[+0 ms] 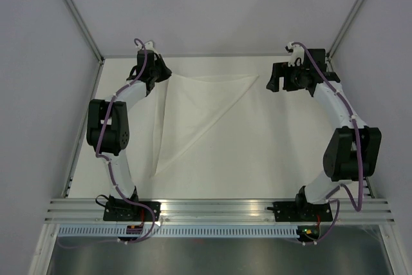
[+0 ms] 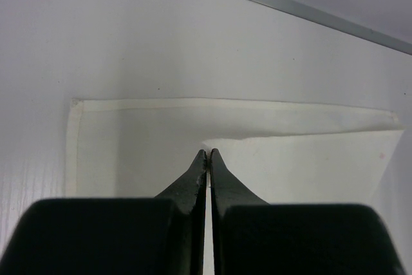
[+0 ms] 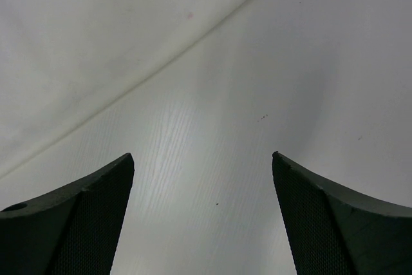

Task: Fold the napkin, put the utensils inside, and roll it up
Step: Fold the napkin at the center of the board.

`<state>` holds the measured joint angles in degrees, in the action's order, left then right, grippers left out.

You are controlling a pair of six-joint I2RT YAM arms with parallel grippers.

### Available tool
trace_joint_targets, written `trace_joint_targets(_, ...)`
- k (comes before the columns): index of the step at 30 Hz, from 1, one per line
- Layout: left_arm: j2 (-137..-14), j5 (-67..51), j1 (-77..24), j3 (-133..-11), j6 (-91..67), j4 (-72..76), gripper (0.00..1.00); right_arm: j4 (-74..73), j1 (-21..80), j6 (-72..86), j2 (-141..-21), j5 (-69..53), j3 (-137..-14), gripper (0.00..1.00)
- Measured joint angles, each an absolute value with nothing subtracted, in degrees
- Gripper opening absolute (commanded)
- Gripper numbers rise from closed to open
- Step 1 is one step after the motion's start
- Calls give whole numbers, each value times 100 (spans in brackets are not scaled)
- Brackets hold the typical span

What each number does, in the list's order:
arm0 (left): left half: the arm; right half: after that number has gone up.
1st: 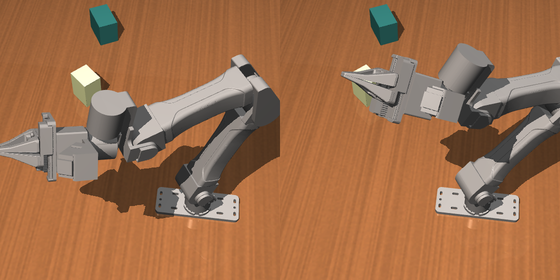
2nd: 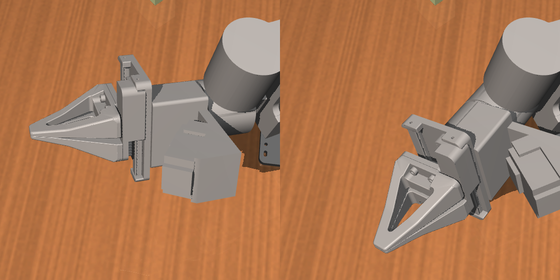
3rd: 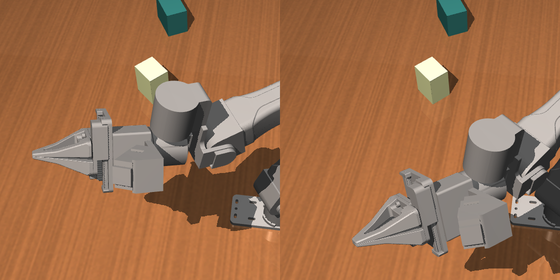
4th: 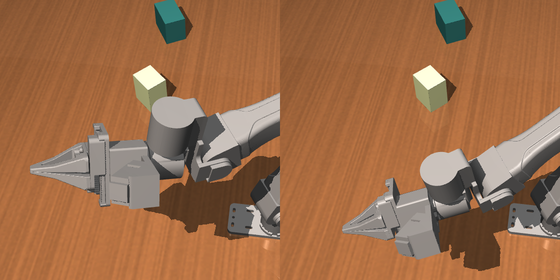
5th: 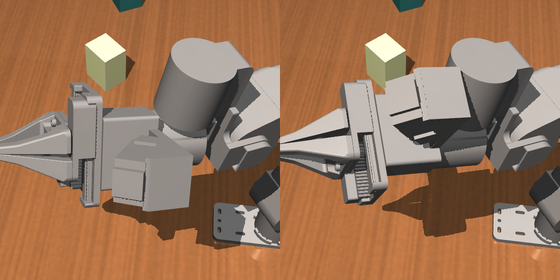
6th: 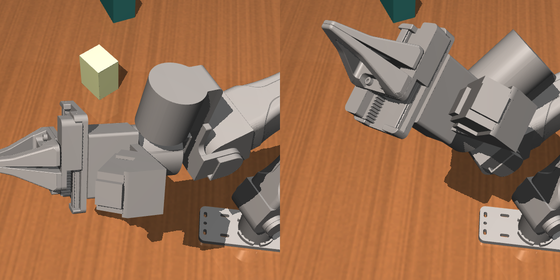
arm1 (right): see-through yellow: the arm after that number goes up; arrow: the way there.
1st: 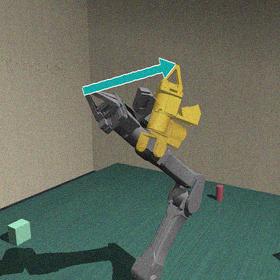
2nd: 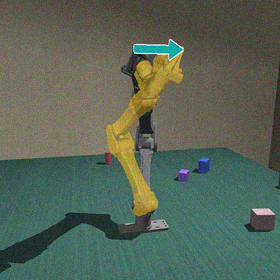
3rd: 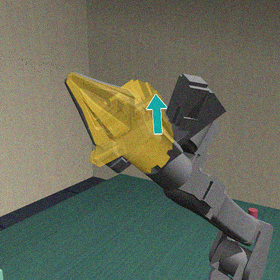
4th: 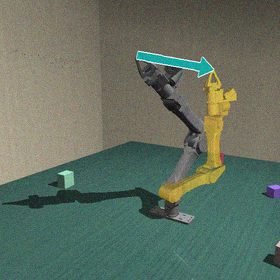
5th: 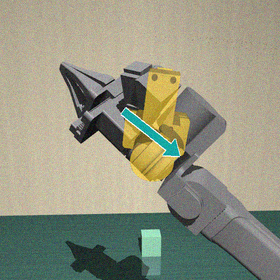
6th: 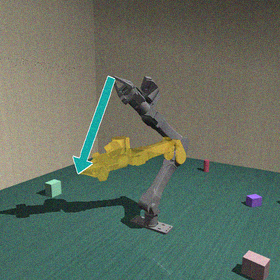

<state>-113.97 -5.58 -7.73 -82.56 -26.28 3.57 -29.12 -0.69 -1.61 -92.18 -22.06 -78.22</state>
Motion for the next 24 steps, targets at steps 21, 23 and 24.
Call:
trace_joint_targets(21,-11113,-593,-773,-8254,-2547,266,2,-2265,128,-108,-10654,-2213,-8353,88)
trace_joint_targets(23,-11093,-567,-773,-8254,-2545,263,2,-2263,128,-108,-10621,-2211,-8353,87)
trace_joint_targets(24,-11083,-552,-773,-8254,-2545,263,2,-2263,128,-108,-10619,-2213,-8353,88)
